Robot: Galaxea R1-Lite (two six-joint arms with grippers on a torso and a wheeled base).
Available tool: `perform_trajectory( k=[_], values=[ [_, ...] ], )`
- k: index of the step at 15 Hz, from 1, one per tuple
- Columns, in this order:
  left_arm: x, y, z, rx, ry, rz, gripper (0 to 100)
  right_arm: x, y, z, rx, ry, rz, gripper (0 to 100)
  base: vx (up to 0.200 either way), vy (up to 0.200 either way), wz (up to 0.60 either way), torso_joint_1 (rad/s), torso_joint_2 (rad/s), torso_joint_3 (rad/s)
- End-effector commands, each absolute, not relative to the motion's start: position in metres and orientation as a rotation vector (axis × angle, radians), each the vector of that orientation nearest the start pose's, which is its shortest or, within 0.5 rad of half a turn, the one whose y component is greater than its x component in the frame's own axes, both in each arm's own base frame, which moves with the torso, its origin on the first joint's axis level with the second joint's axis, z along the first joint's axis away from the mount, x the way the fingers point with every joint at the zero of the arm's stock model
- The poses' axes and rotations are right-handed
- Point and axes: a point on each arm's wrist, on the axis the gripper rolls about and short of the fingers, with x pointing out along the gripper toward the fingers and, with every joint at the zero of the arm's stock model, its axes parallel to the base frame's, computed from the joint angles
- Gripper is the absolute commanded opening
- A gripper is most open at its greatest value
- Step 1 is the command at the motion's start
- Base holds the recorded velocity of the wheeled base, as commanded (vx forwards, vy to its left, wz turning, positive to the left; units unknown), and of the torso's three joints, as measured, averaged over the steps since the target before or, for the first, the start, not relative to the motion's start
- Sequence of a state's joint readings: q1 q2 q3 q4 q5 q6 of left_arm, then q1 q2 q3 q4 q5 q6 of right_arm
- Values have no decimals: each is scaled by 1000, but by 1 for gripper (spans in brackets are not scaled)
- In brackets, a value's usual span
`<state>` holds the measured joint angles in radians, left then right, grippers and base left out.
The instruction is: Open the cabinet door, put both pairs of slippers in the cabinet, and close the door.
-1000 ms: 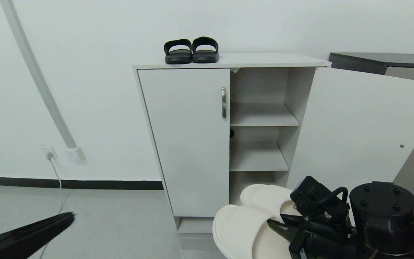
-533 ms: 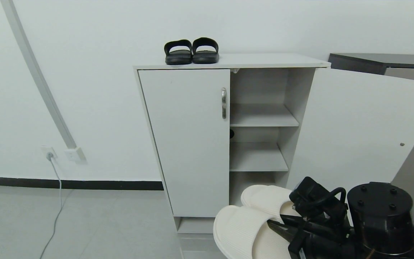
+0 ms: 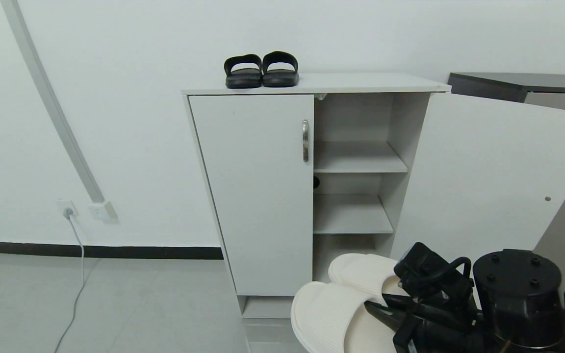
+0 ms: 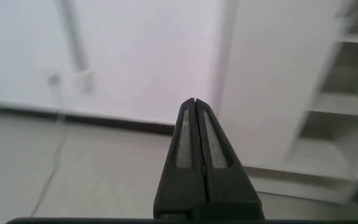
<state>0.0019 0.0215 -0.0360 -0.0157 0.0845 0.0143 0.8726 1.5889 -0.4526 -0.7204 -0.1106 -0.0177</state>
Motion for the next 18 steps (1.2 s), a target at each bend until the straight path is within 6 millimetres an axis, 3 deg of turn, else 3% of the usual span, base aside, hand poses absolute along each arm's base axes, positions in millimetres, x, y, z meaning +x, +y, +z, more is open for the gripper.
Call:
perform_trajectory(
  k=[1, 6, 11, 13, 18],
  values=[
    [-23, 0, 75, 31, 14, 6, 0, 157, 184, 131, -219, 370, 756, 0, 0, 0, 0, 0, 0, 0],
    [-23, -1, 76, 21, 1, -35, 0, 167, 195, 126, -214, 387, 699, 0, 0, 0, 0, 0, 0, 0],
    [-23, -1, 76, 23, 1, -35, 0, 203, 247, 101, -77, 320, 388, 0, 0, 0, 0, 0, 0, 0],
    [-23, -1, 76, 25, 1, -35, 0, 224, 268, 89, -69, 242, 163, 0, 0, 0, 0, 0, 0, 0],
    [-23, -1, 76, 23, 1, -35, 0, 247, 284, 73, -44, 222, 43, 0, 0, 0, 0, 0, 0, 0]
  ],
)
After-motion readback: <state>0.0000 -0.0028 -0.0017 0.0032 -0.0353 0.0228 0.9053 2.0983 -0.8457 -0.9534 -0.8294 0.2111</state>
